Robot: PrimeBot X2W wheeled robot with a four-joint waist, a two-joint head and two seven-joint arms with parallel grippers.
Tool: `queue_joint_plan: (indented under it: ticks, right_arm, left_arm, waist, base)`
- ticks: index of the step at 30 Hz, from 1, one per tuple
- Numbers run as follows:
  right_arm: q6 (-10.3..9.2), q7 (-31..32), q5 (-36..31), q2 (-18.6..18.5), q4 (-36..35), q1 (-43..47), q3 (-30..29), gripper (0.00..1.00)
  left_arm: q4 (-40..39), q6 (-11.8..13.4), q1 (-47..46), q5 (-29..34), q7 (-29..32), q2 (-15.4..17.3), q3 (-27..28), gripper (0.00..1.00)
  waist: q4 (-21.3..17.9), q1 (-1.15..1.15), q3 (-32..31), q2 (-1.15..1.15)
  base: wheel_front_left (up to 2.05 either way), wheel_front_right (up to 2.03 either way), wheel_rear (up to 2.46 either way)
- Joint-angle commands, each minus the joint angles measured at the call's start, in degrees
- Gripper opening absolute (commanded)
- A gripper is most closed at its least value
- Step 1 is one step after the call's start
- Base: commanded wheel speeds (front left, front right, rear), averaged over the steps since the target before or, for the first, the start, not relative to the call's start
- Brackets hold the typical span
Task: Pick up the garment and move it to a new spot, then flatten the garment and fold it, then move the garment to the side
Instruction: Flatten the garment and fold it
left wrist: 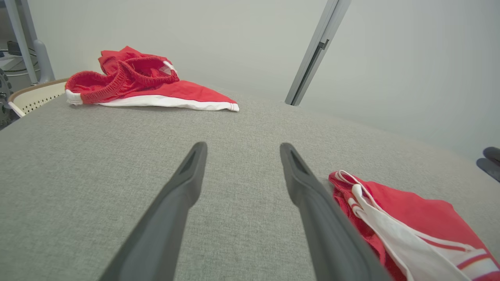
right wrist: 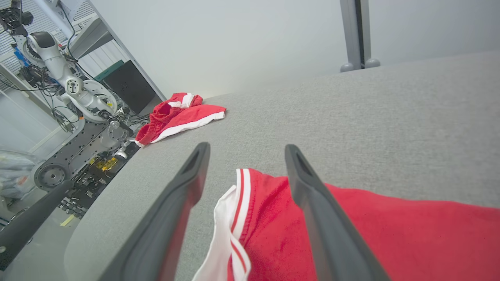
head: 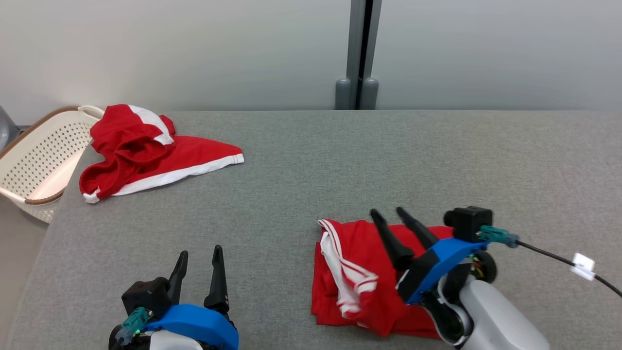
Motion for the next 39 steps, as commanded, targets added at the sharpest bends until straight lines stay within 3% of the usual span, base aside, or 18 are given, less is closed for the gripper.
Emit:
queue_joint_plan:
  ticks: [1,14,24,31,39]
  right_arm:
    - [0.03,-1.3,-1.6,-0.9,-0.2,1.2,-1.7,1.00]
    - [0.03,-5.8,-13.2,-2.1,-4.9,8.7,-15.8,1.00]
    - [0.03,-6.8,-27.3,0.5,-16.5,17.4,-26.0,1.00]
    - [0.03,-5.3,-28.5,1.1,-21.8,21.5,-27.6,1.00]
    - [0.03,-4.9,-27.2,1.1,-22.0,23.0,-27.7,1.00]
  left_arm:
    - [-0.2,0.1,0.2,0.4,-0.1,0.2,-0.3,1.00]
    - [-0.9,0.4,0.2,0.4,-0.3,0.5,-0.7,1.00]
    - [0.0,-1.1,0.1,1.0,-1.4,-1.0,-1.3,1.00]
    - [1.4,-1.7,0.8,1.4,-1.7,-1.2,-0.6,1.00]
    - [2.8,-1.8,1.5,3.1,-2.0,-0.1,0.3,1.00]
  waist:
    - [-0.5,0.00,-0.1,0.00]
    - [-1.6,0.00,-0.4,0.00]
    - [-3.6,0.00,-1.7,0.00]
    - [-4.4,0.00,-2.6,0.00]
    - [-4.5,0.00,-2.8,0.00]
  base:
    - [0.00,0.00,0.00]
    - [0.00,0.00,0.00]
    - [0.00,0.00,0.00]
    - [0.00,0.00,0.00]
    - [0.00,0.00,0.00]
